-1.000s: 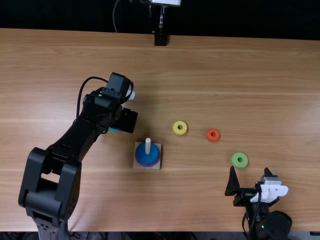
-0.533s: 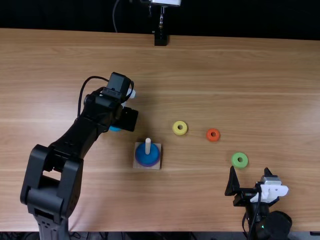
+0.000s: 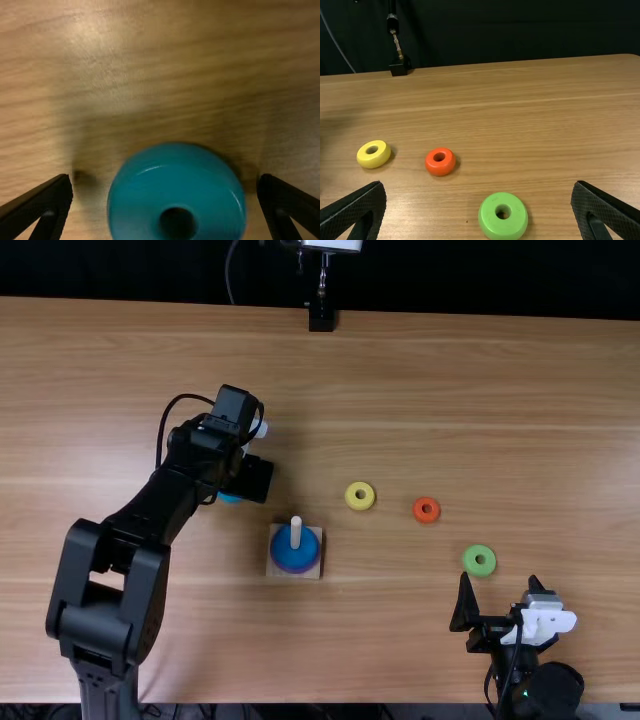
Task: Build the Hanoi tower: stack the rings onto the peg from bottom to top in this color order: purple, dark blue, light blue, dark green, light green, yellow, orange.
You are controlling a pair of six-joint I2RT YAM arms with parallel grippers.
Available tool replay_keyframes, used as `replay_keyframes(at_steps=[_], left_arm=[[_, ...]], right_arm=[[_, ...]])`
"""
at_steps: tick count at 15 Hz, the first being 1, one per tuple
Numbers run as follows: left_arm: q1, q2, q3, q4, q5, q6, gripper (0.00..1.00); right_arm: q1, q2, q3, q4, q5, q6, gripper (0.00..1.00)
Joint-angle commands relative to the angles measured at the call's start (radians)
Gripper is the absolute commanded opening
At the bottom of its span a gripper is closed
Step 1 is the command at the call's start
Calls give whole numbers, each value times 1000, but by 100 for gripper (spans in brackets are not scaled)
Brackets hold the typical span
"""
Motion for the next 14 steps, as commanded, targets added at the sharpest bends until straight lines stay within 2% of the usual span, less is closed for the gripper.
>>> replay_keyframes(at_steps=[1,5,6,7,8,14], left_arm=[[14,30,21,-3,-2,12,100],[15,30,27,-12,-2,14,100],[15,27,27,-14,-7,16,70],[15,24,26,-18,-16,16,21],[15,22,24,-20,-20,14,0],[15,-31,78,-49,-20,12,0]], right_arm=[[-14,-12,-70,-71,11,5,100],[-14,-12,-70,-71,11,5,100],[-14,-12,-70,-71,11,5,100],[-14,-12,-70,-71,11,5,100],[-14,-12,-70,-71,11,5,100],[-14,-12,-70,-71,11,5,100]])
